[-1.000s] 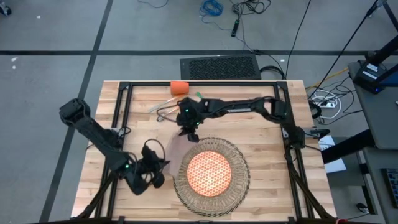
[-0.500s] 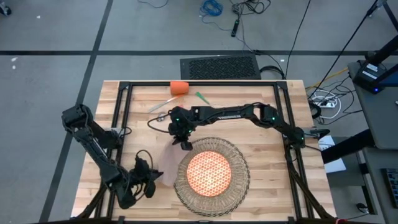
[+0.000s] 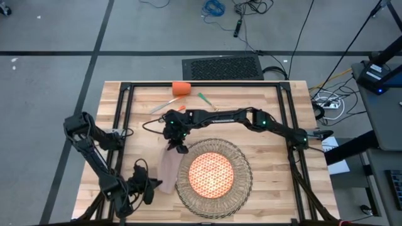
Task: Set table place
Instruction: Put the napkin on the left side of the mat
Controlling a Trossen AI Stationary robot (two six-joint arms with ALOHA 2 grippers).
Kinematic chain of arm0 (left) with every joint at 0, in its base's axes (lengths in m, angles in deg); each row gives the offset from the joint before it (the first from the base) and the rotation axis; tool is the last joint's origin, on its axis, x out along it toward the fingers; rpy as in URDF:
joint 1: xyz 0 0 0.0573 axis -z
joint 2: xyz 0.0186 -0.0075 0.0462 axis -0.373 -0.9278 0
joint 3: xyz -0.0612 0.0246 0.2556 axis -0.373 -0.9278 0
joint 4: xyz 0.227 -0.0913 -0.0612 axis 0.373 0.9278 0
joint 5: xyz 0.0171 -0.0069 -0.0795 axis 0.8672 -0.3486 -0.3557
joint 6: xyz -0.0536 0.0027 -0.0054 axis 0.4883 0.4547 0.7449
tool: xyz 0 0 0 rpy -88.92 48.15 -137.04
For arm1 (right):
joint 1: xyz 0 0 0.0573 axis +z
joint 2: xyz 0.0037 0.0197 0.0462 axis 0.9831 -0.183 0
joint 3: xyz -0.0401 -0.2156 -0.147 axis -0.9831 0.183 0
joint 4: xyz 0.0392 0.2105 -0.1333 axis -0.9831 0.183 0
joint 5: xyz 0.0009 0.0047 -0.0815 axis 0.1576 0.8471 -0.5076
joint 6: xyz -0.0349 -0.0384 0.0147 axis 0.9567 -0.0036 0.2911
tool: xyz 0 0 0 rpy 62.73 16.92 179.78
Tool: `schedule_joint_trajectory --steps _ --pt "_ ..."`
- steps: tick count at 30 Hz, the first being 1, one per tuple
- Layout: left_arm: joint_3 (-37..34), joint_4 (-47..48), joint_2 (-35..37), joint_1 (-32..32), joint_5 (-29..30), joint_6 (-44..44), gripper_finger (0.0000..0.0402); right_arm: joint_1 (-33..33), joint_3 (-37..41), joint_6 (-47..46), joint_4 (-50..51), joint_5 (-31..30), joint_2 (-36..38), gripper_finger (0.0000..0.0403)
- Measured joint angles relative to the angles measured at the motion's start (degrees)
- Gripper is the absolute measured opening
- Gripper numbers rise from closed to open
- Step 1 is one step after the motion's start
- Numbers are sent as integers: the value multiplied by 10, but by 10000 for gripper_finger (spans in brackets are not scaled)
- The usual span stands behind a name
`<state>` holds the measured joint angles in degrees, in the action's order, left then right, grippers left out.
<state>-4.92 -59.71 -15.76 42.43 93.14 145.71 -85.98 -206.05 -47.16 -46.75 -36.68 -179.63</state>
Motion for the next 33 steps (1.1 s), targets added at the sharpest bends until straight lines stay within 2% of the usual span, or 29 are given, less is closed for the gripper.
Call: schedule_joint_trajectory --steps 4,9,17,22,26,33 --pt "6 -2 -12 5 -8 28 0 0 -33 3 1 15 -24 0" --pt "7 1 -14 8 -29 50 0 0 -35 8 -13 38 -31 0" --pt "8 55 -14 8 -76 99 0 -2 -35 20 -13 36 -34 0" --pt "8 64 -14 5 -78 103 3 -2 -35 21 -15 36 -34 22" --pt "8 64 -14 -4 -78 103 41 -2 -35 21 -15 36 -34 48" --pt "8 76 -14 -9 -131 114 152 -2 -35 23 -15 35 -34 55"
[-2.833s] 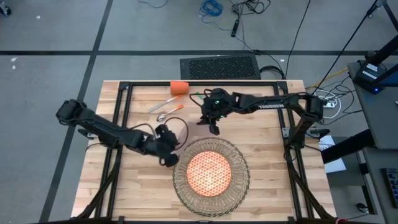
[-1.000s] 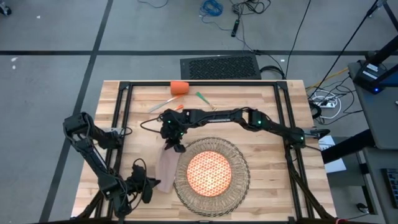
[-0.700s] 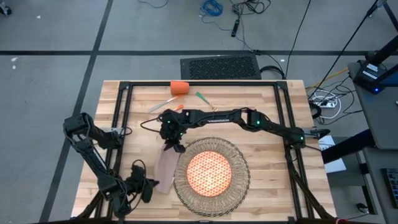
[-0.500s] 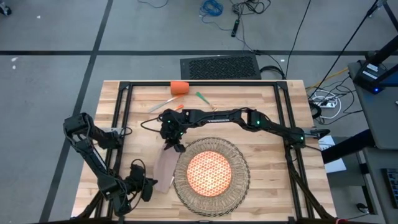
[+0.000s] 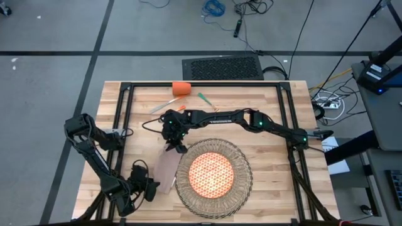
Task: Set table place
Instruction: Put the napkin on the left side of the mat
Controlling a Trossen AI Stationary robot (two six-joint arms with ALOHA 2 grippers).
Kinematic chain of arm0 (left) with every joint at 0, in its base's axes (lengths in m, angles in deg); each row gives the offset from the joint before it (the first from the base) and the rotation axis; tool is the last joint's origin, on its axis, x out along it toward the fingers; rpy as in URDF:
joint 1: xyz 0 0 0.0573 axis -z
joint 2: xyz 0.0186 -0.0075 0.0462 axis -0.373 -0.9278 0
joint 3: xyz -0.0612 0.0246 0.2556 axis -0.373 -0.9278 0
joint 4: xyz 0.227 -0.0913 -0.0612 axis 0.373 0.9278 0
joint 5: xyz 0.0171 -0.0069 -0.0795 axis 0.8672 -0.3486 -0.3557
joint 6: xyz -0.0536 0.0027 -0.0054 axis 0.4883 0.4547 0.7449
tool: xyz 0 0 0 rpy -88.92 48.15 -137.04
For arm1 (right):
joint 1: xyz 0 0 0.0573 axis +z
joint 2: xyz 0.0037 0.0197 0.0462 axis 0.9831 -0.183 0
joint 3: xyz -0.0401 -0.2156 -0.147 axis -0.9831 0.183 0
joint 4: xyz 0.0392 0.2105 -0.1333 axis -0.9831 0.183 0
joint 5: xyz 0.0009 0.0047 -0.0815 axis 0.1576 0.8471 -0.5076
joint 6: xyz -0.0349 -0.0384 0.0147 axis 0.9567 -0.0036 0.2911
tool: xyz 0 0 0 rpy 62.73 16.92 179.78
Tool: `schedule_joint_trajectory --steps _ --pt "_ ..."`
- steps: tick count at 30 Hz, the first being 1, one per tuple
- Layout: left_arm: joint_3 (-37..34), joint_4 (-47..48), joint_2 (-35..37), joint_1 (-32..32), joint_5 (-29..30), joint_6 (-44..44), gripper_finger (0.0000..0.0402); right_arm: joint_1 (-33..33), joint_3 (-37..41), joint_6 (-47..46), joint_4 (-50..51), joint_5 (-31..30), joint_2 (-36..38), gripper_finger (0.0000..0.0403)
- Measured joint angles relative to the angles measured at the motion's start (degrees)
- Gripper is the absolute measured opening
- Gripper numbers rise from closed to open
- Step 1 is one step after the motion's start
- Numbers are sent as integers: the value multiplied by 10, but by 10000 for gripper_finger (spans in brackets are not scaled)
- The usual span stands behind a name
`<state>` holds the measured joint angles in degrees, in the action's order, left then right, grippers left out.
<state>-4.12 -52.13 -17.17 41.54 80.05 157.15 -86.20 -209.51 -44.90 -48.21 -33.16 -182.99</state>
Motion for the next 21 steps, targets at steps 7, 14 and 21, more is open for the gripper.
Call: schedule_joint_trajectory --steps 7,14,21 --pt "5 56 0 0 -79 16 188 0 0 13 12 4 0 50" --pt "95 256 0 1 -130 17 189 0 0 19 23 6 0 50" --pt "136 334 1 6 -146 17 189 -4 0 17 15 8 0 53"
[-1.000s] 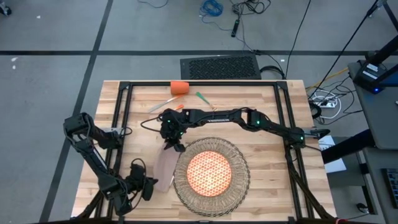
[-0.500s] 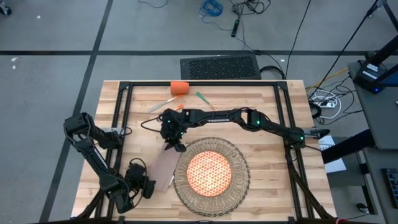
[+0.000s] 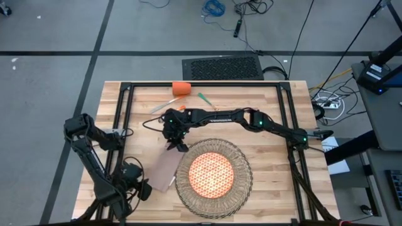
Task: Set table place
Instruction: Put the napkin on the left side of the mat
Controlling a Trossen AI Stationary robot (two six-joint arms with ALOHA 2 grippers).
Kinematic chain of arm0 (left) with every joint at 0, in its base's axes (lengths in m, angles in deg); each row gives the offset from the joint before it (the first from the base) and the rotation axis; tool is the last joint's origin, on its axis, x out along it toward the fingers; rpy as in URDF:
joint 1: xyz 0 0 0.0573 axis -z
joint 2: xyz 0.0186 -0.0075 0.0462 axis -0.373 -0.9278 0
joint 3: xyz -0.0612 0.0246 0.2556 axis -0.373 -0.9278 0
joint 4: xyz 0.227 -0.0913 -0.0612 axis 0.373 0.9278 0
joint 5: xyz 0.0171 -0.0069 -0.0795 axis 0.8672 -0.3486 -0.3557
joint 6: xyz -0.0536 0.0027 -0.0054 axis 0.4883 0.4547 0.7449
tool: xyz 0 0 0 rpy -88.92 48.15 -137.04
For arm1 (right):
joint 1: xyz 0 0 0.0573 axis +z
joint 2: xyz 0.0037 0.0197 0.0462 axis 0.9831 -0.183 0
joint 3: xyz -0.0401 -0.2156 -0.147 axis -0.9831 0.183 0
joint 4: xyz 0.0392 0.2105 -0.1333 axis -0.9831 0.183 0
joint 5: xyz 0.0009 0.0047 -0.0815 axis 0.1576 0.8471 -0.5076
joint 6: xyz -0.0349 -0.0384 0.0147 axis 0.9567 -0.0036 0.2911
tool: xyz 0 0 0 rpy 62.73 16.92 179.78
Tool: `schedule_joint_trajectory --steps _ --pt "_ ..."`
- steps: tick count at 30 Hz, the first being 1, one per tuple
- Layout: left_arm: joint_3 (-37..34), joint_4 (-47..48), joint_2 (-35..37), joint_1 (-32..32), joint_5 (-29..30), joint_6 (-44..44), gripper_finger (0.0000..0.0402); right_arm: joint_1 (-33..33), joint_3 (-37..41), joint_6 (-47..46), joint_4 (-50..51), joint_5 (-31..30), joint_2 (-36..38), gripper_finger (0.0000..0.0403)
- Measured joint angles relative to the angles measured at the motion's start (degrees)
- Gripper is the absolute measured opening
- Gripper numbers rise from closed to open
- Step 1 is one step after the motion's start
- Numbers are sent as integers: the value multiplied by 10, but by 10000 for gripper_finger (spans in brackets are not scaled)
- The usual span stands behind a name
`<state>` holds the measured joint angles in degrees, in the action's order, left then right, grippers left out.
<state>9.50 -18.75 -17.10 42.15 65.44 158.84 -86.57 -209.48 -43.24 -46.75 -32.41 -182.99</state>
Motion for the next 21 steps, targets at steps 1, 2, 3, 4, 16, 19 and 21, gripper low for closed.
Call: schedule_joint_trajectory --steps 1,2,3,4,16,19,21 --pt "0 -3 -1 0 2 0 189 0 0 -3 -7 0 0 58" --pt "-1 -10 -4 0 6 -2 189 0 0 -8 -16 0 0 64" --pt "-1 -16 -10 0 12 -3 189 0 0 -15 -23 0 0 73" --pt "-2 -20 -15 0 20 -3 189 -1 0 -21 -30 -1 0 82" --pt "-2 -68 -72 -10 24 -19 189 -13 0 -68 -61 -24 -9 226" --pt "-2 -64 -70 -7 21 -19 189 -16 0 -74 -65 -50 -14 255" --pt "-2 -64 -69 -7 21 -19 189 -19 0 -75 -72 -65 -16 266"
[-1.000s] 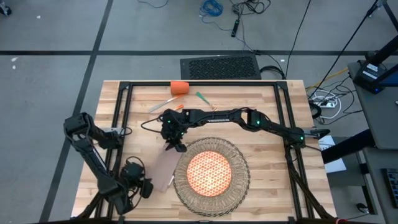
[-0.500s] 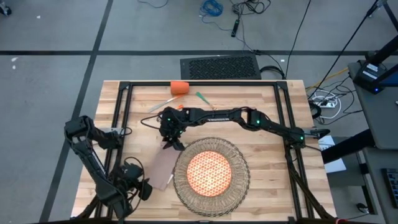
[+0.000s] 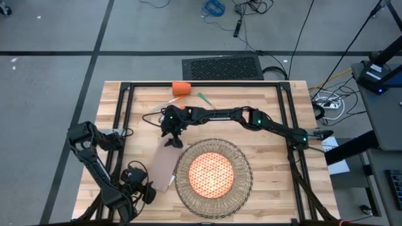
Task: Set table place
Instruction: Put the napkin on the left side of the mat
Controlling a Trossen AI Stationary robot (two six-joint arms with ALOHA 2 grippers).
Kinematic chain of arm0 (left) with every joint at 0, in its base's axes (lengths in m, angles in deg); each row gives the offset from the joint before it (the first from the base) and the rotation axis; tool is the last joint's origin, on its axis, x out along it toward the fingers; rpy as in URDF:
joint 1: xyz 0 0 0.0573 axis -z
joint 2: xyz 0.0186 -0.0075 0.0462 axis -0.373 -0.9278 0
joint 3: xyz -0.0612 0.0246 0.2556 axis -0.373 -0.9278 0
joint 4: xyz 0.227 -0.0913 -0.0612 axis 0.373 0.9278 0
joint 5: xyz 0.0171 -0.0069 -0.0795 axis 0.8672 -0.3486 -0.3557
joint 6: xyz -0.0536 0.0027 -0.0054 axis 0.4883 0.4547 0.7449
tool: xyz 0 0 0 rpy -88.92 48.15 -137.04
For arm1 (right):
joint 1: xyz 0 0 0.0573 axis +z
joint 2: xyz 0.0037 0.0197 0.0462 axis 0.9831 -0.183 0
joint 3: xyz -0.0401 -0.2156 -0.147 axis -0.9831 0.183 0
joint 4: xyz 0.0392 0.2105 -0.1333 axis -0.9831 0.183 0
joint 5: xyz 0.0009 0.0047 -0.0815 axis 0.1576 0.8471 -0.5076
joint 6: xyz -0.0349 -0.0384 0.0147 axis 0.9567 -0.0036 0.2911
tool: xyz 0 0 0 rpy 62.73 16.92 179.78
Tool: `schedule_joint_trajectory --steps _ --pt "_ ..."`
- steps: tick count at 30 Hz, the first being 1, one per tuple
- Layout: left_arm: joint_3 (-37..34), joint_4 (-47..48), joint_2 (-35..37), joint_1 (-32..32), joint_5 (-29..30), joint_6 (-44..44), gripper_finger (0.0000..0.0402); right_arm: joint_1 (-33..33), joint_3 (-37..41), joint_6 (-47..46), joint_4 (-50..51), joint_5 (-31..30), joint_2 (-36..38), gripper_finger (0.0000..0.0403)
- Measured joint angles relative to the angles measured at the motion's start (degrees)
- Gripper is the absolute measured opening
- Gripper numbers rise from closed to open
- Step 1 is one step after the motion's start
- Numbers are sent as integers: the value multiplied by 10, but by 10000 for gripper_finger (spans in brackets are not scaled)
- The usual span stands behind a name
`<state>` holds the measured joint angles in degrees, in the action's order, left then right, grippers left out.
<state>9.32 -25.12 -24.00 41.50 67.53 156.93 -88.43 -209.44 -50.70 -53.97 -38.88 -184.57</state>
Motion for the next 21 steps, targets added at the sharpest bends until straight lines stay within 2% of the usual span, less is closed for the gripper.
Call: schedule_joint_trajectory --steps 5,11,17,21 --pt "0 0 -1 0 -2 0 189 -9 0 -1 -16 -29 0 268" --pt "0 -15 -8 -1 -5 -14 189 -9 0 -18 -21 -12 0 261" --pt "0 -26 -20 -1 -11 -20 189 25 0 2 33 5 2 256" --pt "0 -25 -20 -1 -8 -30 189 52 0 22 59 0 5 232"
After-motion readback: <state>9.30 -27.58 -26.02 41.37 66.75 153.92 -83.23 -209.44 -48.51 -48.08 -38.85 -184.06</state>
